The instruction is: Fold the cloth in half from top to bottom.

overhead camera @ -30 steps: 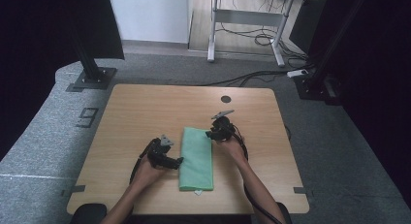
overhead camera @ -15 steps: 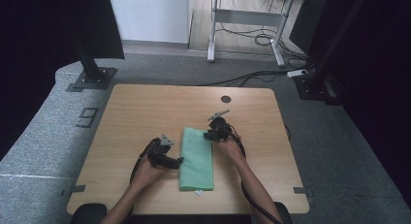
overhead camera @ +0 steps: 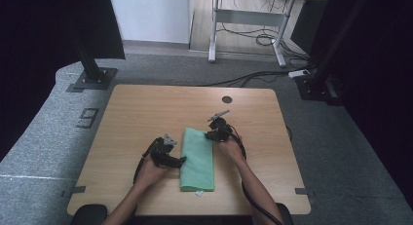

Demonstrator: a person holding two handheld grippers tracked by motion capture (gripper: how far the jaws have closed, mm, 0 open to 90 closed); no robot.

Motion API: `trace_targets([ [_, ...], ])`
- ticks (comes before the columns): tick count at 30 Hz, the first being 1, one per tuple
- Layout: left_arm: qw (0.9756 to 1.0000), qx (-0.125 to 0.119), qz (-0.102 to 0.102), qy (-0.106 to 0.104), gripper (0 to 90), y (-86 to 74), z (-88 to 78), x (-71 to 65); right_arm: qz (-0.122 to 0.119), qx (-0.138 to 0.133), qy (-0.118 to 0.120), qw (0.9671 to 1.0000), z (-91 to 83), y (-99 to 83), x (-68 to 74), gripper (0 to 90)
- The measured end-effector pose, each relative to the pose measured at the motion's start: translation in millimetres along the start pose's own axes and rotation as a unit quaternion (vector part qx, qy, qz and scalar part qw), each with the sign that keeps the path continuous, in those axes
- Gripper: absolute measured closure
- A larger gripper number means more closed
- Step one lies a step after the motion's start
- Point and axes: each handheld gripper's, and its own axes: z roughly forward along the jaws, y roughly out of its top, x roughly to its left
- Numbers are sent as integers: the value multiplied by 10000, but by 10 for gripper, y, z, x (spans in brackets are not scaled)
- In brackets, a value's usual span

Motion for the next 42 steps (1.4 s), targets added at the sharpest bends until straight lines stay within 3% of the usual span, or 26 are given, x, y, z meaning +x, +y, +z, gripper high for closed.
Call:
trace_targets([
  [9, 10000, -31, -72, 52, 19, 5, 18, 18, -3, -333, 74, 9994, -258, 48, 2, 840],
  [18, 9998, -55, -131, 111, 20, 1, 20, 10, -306, -750, 256, 9964, -641, 66, 166, 840],
  [26, 9997, -56, -184, 154, 20, 14, 31, 17, -477, -1041, 507, 9921, -946, -31, 351, 840],
  [35, 9995, -54, -236, 216, 21, 24, 39, 25, -746, -1163, 768, 9874, -1098, -225, 618, 841],
  [42, 9995, -62, -228, 213, 21, 18, 35, 26, -886, -1057, 975, 9856, -1094, -424, 810, 841],
])
